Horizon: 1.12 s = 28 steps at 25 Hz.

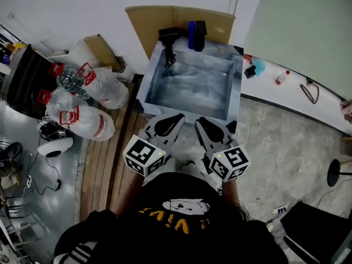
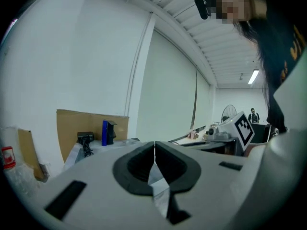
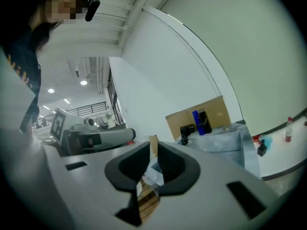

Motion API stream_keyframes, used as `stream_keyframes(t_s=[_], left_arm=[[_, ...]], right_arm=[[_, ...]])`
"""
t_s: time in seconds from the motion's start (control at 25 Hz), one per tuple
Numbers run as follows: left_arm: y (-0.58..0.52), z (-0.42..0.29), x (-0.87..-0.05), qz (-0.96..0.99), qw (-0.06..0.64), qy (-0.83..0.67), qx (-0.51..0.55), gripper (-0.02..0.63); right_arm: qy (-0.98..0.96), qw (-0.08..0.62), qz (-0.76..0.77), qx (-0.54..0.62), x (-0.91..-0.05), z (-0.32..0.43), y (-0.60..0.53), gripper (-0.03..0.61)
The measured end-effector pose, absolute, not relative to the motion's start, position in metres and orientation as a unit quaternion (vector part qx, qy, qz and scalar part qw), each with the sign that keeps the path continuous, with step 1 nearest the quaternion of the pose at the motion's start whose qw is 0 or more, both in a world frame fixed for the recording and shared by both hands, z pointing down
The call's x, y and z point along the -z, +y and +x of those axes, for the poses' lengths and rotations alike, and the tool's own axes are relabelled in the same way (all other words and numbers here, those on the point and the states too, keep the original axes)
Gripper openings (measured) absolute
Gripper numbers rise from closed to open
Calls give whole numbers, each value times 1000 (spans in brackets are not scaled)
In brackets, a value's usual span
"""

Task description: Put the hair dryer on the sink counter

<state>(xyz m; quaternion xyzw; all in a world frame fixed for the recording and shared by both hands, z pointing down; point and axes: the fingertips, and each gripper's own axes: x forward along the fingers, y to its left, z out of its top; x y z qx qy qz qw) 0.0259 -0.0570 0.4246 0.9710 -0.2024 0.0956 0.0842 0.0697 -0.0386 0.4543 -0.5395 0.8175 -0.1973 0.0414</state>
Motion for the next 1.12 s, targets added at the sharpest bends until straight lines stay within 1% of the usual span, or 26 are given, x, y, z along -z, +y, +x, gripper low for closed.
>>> stream_keyframes(t_s=[0.32, 0.56, 0.8, 1.12], left_arm=[[-57, 10, -416, 975, 71, -191, -88, 9], [-56, -30, -407, 977, 60, -189, -80, 9], [-57, -71, -408, 978, 63, -184, -76, 9], [-57, -107, -407, 981, 59, -171, -69, 9]], right_arm=[[818, 35, -542, 190, -452, 52, -42, 29], [822, 25, -539, 182, -445, 14, -46, 15], [819, 19, -543, 185, -443, -23, -47, 9], [810, 15, -556, 186, -444, -54, -48, 8]])
